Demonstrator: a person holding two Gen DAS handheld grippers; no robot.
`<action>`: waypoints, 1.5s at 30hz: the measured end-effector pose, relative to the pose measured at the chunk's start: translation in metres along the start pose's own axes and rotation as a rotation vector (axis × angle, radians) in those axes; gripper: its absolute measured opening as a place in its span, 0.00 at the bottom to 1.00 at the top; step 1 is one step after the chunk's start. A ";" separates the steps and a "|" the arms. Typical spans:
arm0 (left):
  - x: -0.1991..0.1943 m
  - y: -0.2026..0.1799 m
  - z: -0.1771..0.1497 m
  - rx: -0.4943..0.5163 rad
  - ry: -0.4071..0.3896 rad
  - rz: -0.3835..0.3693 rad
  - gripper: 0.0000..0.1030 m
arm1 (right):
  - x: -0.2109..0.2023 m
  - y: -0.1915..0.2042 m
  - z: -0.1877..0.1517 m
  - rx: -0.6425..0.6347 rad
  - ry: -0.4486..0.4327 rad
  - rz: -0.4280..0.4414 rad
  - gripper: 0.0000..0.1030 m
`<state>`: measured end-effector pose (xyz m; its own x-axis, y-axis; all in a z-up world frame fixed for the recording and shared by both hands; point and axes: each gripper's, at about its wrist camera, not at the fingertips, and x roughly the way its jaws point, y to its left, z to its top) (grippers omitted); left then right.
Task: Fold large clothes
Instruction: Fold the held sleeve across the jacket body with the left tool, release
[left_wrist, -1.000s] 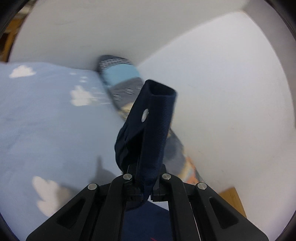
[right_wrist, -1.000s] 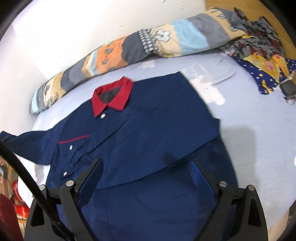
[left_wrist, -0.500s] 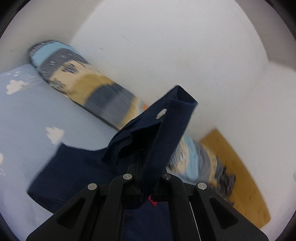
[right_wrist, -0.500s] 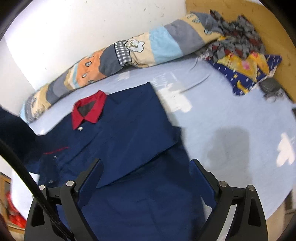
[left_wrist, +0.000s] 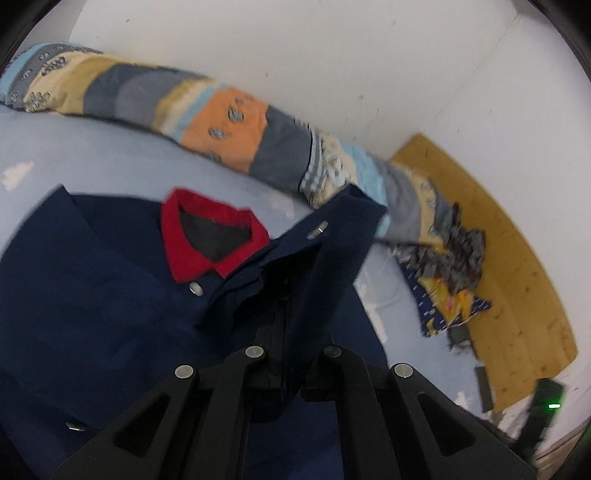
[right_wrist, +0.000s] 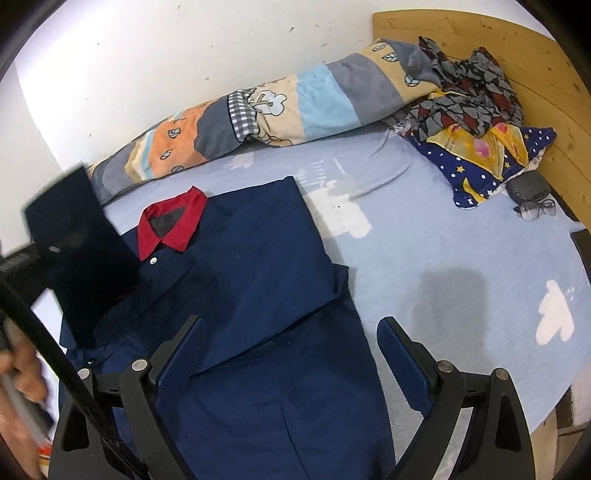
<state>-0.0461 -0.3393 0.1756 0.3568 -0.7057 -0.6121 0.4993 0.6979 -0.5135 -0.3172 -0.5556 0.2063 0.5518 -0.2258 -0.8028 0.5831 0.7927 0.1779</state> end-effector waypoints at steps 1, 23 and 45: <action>0.010 -0.008 -0.008 0.012 0.015 0.016 0.03 | 0.000 -0.002 0.000 0.008 0.000 0.001 0.93; 0.087 -0.070 -0.101 0.195 0.203 0.051 0.82 | 0.006 -0.012 0.010 0.019 -0.001 -0.036 0.93; -0.023 0.081 -0.078 0.350 0.088 0.471 0.83 | 0.022 0.011 0.006 0.002 0.037 0.012 0.93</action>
<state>-0.0752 -0.2573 0.1016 0.5440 -0.3067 -0.7810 0.5391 0.8410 0.0452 -0.2952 -0.5550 0.1942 0.5361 -0.1951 -0.8213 0.5779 0.7940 0.1886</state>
